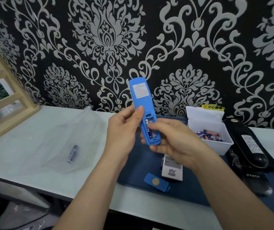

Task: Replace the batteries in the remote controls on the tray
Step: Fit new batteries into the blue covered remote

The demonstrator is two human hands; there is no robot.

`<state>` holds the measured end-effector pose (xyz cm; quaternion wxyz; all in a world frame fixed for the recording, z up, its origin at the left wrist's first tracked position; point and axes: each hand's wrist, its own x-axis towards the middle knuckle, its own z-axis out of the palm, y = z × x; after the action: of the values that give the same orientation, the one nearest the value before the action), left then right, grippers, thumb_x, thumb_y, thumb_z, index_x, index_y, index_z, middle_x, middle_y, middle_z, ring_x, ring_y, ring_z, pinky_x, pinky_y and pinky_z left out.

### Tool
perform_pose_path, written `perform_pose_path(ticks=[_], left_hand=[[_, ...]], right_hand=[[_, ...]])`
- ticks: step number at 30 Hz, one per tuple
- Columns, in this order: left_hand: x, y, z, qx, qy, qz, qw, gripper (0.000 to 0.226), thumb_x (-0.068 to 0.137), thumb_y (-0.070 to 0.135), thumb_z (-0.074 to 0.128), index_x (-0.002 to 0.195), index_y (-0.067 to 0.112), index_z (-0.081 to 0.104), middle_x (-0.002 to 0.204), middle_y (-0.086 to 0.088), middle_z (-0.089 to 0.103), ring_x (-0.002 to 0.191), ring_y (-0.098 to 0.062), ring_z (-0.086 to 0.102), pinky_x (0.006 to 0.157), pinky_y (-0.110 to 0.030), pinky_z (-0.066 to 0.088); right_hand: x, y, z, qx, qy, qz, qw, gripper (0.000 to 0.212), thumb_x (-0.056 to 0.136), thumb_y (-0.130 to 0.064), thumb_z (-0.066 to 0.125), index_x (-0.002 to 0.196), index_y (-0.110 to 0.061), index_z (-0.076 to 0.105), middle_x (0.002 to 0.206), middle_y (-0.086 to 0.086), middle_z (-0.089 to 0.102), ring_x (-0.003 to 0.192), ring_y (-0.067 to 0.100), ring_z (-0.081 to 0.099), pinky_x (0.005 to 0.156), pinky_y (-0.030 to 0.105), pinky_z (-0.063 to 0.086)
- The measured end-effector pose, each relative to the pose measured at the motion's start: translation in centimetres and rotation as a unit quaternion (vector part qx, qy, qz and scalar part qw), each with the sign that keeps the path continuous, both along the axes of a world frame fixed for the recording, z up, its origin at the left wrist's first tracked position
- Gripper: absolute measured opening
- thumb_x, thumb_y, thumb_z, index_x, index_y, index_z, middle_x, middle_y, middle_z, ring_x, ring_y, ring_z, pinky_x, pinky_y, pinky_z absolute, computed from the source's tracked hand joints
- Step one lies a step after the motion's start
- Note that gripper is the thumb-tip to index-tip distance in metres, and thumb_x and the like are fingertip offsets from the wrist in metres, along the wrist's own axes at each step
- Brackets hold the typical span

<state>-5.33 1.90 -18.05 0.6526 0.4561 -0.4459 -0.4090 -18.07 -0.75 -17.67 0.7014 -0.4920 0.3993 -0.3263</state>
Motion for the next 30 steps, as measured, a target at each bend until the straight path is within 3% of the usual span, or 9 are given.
perform_pose_path(ticks=[3, 8, 16, 21, 30], left_hand=[[0.0, -0.1, -0.2, -0.005, -0.011, -0.01, 1.0, 0.025, 0.096, 0.024, 0.051, 0.108, 0.012, 0.07, 0.097, -0.005, 0.074, 0.084, -0.015, 0.069, 0.063, -0.023, 0.053], [-0.3, -0.1, -0.5, -0.015, -0.006, -0.009, 1.0, 0.027, 0.098, 0.023, 0.05, 0.112, 0.01, 0.069, 0.102, -0.005, 0.074, 0.092, -0.015, 0.069, 0.069, -0.021, 0.053], [-1.0, 0.0, -0.6, -0.029, 0.008, -0.001, 1.0, 0.021, 0.096, 0.019, 0.053, 0.105, 0.015, 0.071, 0.095, 0.0, 0.075, 0.088, -0.01, 0.07, 0.071, -0.019, 0.053], [-1.7, 0.2, -0.5, -0.031, -0.004, 0.002, 1.0, 0.021, 0.096, 0.017, 0.054, 0.107, 0.013, 0.071, 0.094, 0.001, 0.075, 0.086, -0.007, 0.07, 0.069, -0.016, 0.052], [-2.0, 0.2, -0.6, -0.018, -0.005, 0.015, 1.0, 0.019, 0.097, 0.016, 0.054, 0.105, 0.024, 0.07, 0.098, 0.004, 0.074, 0.093, -0.007, 0.069, 0.075, -0.02, 0.053]], right_hand=[[0.2, 0.1, -0.1, 0.018, -0.018, -0.012, 1.0, 0.019, 0.094, -0.024, 0.062, 0.103, -0.011, 0.072, 0.092, 0.012, 0.075, 0.078, 0.019, 0.07, 0.062, 0.027, 0.056], [0.6, 0.3, -0.2, 0.035, -0.028, -0.043, 0.998, 0.017, 0.094, -0.025, 0.062, 0.101, -0.014, 0.073, 0.096, 0.013, 0.075, 0.084, 0.019, 0.069, 0.064, 0.028, 0.057], [1.2, 0.4, -0.7, 0.042, -0.072, -0.088, 0.993, 0.016, 0.094, -0.016, 0.059, 0.099, -0.009, 0.072, 0.105, 0.015, 0.074, 0.1, 0.024, 0.07, 0.08, 0.043, 0.061], [1.3, 0.3, -0.8, 0.056, -0.09, -0.1, 0.989, 0.021, 0.091, -0.011, 0.054, 0.102, -0.006, 0.071, 0.107, 0.021, 0.072, 0.107, 0.031, 0.068, 0.081, 0.046, 0.06], [0.9, -0.4, -1.1, 0.088, -0.129, -0.08, 0.985, 0.04, 0.079, -0.002, 0.045, 0.11, -0.009, 0.069, 0.102, 0.018, 0.065, 0.095, 0.028, 0.061, 0.085, 0.05, 0.058]])
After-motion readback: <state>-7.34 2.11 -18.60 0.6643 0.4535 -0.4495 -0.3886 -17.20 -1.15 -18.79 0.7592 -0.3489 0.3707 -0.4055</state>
